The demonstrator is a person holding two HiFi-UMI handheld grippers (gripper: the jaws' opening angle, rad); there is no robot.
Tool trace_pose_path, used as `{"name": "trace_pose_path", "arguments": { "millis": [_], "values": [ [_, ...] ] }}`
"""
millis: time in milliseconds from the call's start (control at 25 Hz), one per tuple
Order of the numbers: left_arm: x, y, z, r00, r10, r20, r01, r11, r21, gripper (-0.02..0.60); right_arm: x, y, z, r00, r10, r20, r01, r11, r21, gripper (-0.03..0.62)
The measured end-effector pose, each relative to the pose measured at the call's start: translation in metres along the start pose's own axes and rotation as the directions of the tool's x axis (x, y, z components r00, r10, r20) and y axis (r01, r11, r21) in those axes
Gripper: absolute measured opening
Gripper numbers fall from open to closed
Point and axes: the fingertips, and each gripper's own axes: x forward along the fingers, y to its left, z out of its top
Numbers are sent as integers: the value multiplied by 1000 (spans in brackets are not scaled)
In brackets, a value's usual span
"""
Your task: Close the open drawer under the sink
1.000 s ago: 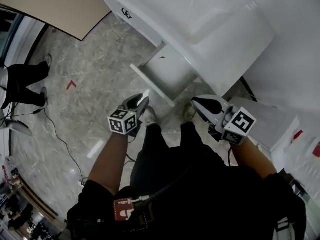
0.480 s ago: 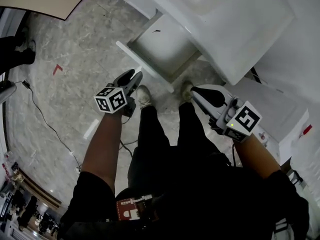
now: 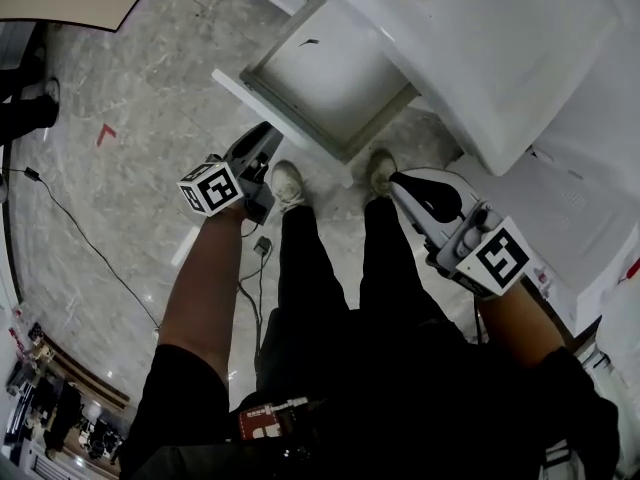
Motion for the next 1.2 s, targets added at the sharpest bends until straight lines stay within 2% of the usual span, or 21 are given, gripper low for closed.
{"name": "trace_pose_path", "arguments": {
  "millis": [120,320,600,760,880,1040,1200],
  "values": [
    [4,5,0,999,-41,31,42,998,-35,156,1,-4,-11,1000,-1,5,1,1000,13,2],
    [9,10,-6,995,-99,32,101,993,-57,163,0,-1,-28,1000,3,0,-3,1000,23,2],
    [16,8,-9,990,-139,19,140,990,-30,163,-2,7,-39,1000,10,-16,-10,1000,11,2],
    [22,9,-12,990,-143,-9,144,987,78,161,2,9,-46,1000,15,-18,-15,1000,0,2],
    [27,15,-19,993,-89,-75,103,973,206,161,6,11,-56,999,23,-27,-23,1000,3,2],
    [31,13,-19,991,-18,-130,67,922,381,160,9,18,-61,999,27,-32,-27,1000,-1,2],
    [31,15,-16,988,54,-144,23,875,483,158,12,22,-61,998,33,-48,-34,999,-17,2]
  ]
}}
